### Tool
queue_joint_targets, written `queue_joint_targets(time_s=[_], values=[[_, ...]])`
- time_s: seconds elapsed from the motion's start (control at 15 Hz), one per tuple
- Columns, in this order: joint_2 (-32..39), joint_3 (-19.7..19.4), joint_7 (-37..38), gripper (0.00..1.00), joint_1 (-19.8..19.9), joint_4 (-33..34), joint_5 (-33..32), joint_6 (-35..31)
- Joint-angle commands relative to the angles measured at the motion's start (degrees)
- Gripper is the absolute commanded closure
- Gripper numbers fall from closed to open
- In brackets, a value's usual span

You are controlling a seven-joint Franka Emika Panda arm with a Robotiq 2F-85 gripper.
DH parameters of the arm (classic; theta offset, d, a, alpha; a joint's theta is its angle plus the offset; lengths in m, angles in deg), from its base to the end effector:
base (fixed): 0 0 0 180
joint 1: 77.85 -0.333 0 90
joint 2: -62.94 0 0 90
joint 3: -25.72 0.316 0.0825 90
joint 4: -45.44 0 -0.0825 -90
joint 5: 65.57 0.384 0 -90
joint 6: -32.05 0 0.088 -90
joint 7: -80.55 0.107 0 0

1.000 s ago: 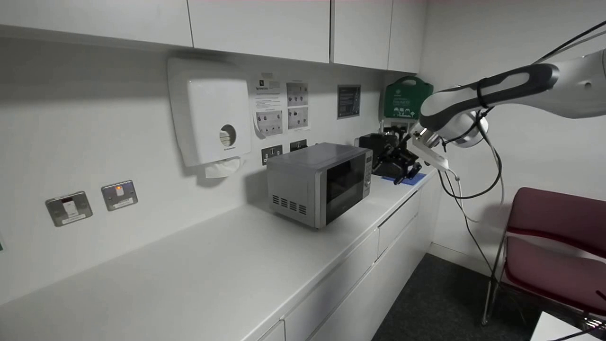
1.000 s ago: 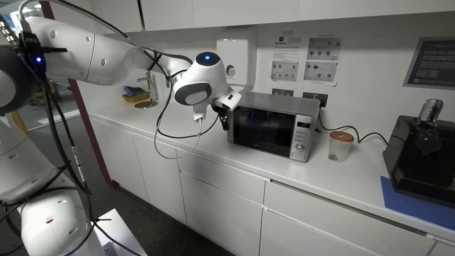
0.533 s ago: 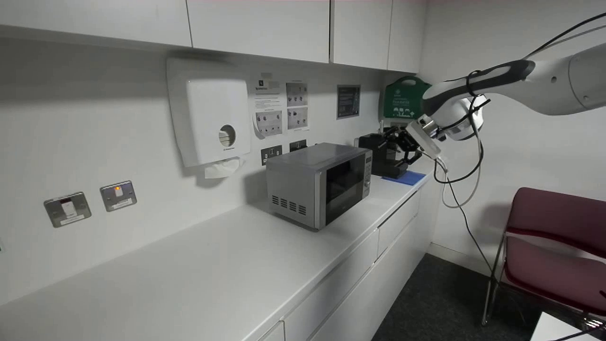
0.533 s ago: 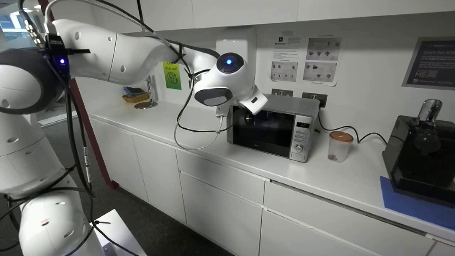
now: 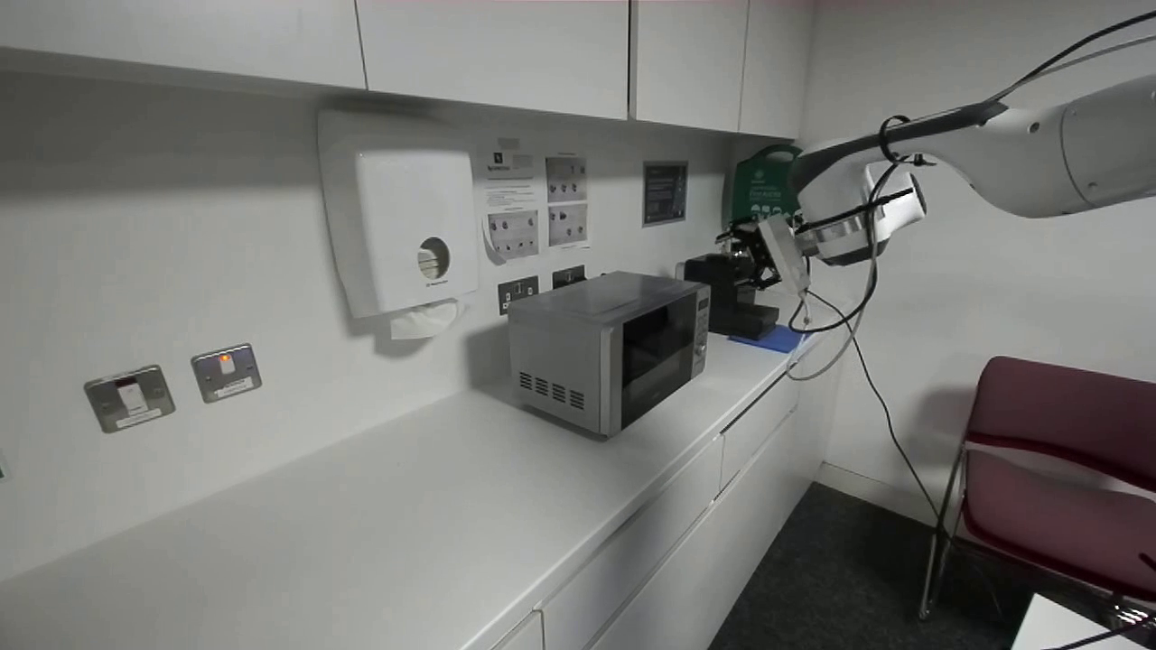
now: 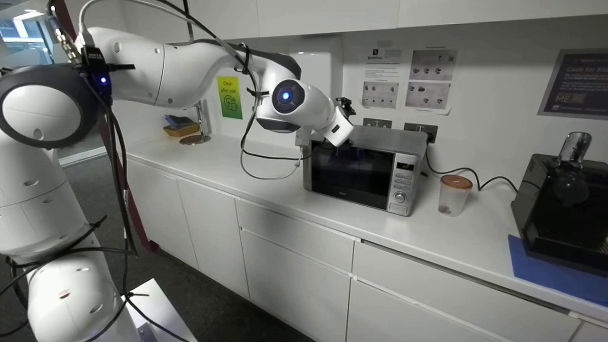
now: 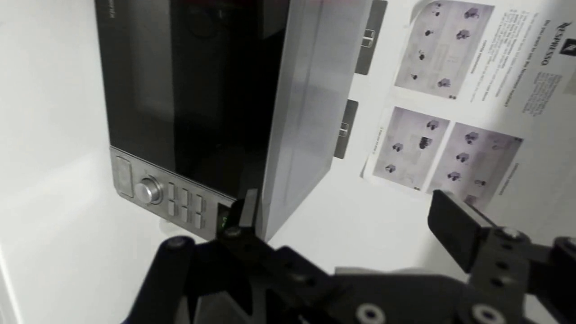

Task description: Press a button on the microwave.

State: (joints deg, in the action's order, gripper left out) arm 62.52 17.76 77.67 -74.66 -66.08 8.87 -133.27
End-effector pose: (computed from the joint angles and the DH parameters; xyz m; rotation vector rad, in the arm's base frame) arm 0.5691 -0.1694 0.5575 -1.7414 1.2942 -1.0568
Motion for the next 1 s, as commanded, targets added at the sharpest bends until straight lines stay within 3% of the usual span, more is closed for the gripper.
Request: queue_joint_targets(time_s=[0.0, 0.13, 0.2, 0.93], values=[[1.1, 1.3, -15.7, 0.00, -1.6, 6.0, 15.6, -5.4], [1.6, 1.5, -24.7, 0.00, -1.7, 9.7, 23.8, -6.1], [0.1, 1.4, -17.6, 0.00, -1.8, 4.8, 17.4, -4.6], [0.4, 1.4, -18.7, 0.00, -1.8, 4.7, 18.2, -4.6]])
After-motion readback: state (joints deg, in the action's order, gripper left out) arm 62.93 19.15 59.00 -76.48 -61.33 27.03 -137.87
